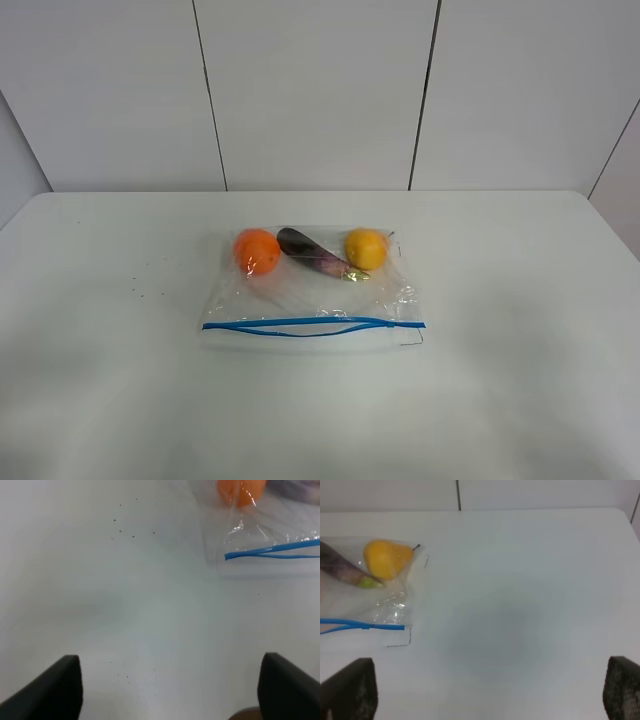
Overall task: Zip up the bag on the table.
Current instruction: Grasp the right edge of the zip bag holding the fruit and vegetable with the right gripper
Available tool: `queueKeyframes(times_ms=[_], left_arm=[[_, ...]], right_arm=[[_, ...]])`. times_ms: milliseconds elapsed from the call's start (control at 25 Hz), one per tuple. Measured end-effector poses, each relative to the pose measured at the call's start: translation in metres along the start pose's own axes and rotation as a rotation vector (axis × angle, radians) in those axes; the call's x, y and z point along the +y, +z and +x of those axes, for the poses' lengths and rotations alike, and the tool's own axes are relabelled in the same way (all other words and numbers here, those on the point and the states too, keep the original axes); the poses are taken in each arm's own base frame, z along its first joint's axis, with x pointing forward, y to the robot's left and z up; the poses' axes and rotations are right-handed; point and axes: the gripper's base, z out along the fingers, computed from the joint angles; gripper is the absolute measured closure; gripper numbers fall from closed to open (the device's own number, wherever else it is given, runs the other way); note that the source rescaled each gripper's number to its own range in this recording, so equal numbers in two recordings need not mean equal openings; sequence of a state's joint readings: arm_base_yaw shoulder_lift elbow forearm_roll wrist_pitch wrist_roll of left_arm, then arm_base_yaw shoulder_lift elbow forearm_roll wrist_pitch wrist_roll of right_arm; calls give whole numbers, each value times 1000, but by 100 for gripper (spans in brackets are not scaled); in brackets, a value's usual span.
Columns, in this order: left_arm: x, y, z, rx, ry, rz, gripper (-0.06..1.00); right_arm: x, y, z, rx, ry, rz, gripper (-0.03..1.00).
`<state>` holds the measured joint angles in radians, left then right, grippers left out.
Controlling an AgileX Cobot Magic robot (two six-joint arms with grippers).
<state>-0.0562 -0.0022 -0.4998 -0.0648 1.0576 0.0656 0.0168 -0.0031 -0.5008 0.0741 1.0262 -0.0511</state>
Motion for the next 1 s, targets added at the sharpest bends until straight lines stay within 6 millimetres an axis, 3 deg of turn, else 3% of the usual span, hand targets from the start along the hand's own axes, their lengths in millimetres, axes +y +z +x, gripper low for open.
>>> queueKeyframes(times_ms=[320,520,680,800,1000], left_arm=[[0,0,0,0,0,0,-6],[0,0,0,0,0,0,-6],[0,0,0,0,0,0,-6],[0,0,0,0,0,0,-6],[0,0,0,0,0,0,-6]], right_arm=[[0,6,-8,48,6,-5,-3],[1,27,-57,174,42,-41,-3],[3,77,-101,360,108,-96,-3],[5,124,-117,503,161,-140,-3],[4,201,-107,722,191,-177,-3]])
